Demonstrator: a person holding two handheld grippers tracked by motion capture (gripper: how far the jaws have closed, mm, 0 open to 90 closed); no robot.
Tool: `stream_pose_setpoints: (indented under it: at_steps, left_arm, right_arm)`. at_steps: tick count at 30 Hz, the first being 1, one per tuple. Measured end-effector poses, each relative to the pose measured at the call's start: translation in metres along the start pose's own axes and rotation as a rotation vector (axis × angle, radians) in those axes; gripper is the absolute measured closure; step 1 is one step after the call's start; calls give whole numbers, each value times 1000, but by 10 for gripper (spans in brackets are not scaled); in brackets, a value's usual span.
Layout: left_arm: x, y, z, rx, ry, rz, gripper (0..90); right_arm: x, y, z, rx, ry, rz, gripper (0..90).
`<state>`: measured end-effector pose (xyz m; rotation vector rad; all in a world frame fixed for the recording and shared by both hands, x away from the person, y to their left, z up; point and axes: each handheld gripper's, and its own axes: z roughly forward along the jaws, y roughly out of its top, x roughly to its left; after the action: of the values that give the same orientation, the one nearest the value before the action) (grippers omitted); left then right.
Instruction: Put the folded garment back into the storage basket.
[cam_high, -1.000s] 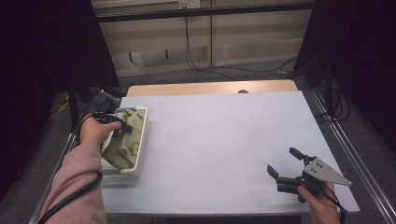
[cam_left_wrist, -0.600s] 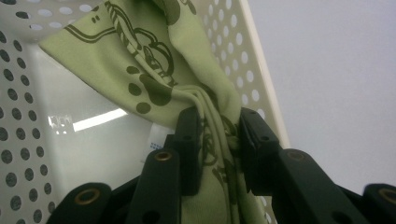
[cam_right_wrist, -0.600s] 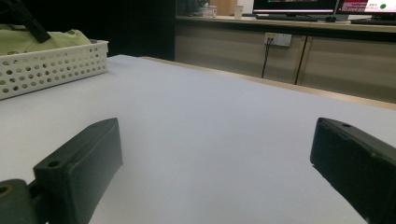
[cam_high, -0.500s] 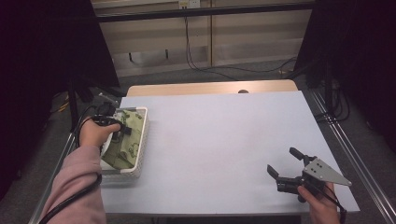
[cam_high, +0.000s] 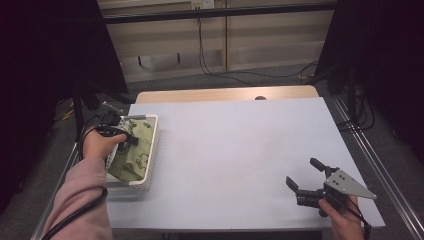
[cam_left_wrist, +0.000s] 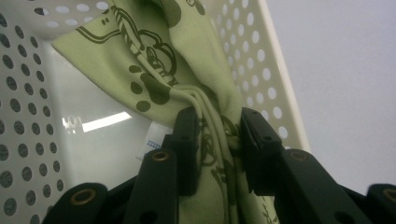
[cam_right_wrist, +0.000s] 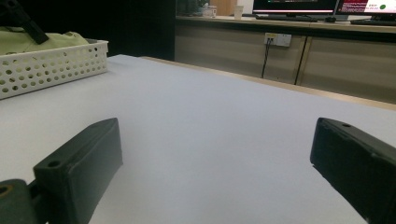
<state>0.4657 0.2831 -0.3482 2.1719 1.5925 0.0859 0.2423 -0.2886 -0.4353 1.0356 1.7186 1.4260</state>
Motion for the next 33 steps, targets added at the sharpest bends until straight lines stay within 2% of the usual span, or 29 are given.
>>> stream_pose_setpoints:
  at_steps: [1, 2, 3, 4, 5, 6, 7, 8, 9, 10, 11, 12, 13, 18, 19, 20, 21, 23, 24, 26, 28, 29, 30, 31, 32, 33]
  left_arm:
    - [-1, -1, 1, -30, -6, -39, 692]
    - [1, -2, 1, -19, 18, -2, 691]
    - [2, -2, 1, -32, -10, -18, 690]
    - [1, -4, 2, -51, 14, -43, 690]
    - [3, -4, 1, -33, -5, -37, 689]
    - [4, -5, 1, -45, -1, -43, 688]
    - [7, -5, 0, -20, 10, -9, 685]
    - [5, -6, 2, -52, 1, -47, 682]
    - [6, -7, 2, -54, 2, -51, 681]
    - [8, -7, 0, -29, 10, -18, 678]
    - [9, -7, 0, -30, 9, -23, 677]
    - [8, -8, 0, -54, 4, -41, 676]
    - [7, -8, 1, -68, 25, -49, 675]
    - [9, -9, 0, -57, 9, -51, 665]
    - [12, -9, -2, -19, 12, -1, 664]
    - [10, -9, 0, -65, 15, -38, 662]
    - [10, -10, 1, -73, 17, -44, 660]
    - [11, -11, 1, -72, 21, -40, 656]
    - [13, -11, -1, -45, 27, -10, 654]
    - [12, -12, 0, -69, 18, -46, 651]
    - [13, -12, -1, -75, 26, -42, 651]
    - [15, -12, -2, -56, 36, -19, 651]
    - [13, -13, 0, -91, 40, -48, 650]
    - [15, -13, -2, -75, 25, -43, 651]
    - [14, -14, 0, -92, 47, -52, 651]
    - [17, -15, 1, -80, 47, -20, 651]
  right_arm:
    - [0, 0, 0, -2, 2, 0, 18]
    - [0, 0, 0, -1, 0, 0, 18]
    - [0, 0, 0, -1, 0, 2, 18]
    - [0, 0, 0, -1, 0, 2, 18]
    - [0, 0, 0, 0, -1, 2, 18]
    - [0, 0, 0, -4, 3, 0, 18]
    - [0, 0, 0, -5, 3, 0, 18]
    - [0, 0, -1, -5, 2, 1, 18]
    - [0, 0, 0, -5, 3, 0, 18]
    - [0, 0, 0, -4, 2, 0, 18]
    - [0, 0, 0, -4, 2, 0, 18]
    - [0, 0, 0, -5, 2, 0, 18]
    - [0, 0, 0, -6, 3, 0, 18]
    - [0, 0, 0, -5, 2, 0, 18]
    - [0, 0, 0, -5, 2, -1, 18]
    - [0, 0, 0, -5, 2, 0, 18]
    - [0, 0, 0, -5, 2, 0, 18]
    - [0, 0, 0, -5, 3, 1, 18]
    - [0, 0, 0, -5, 2, 0, 18]
    - [0, 0, 0, -5, 3, -1, 18]
    - [0, 0, 0, -5, 3, -2, 18]
    - [0, 0, 0, -5, 3, -1, 18]
    - [0, 0, 0, -5, 3, -1, 18]
    - [0, 0, 0, -5, 2, -1, 18]
    - [0, 0, 0, -5, 2, -1, 18]
    - [0, 0, 0, -4, 3, -1, 18]
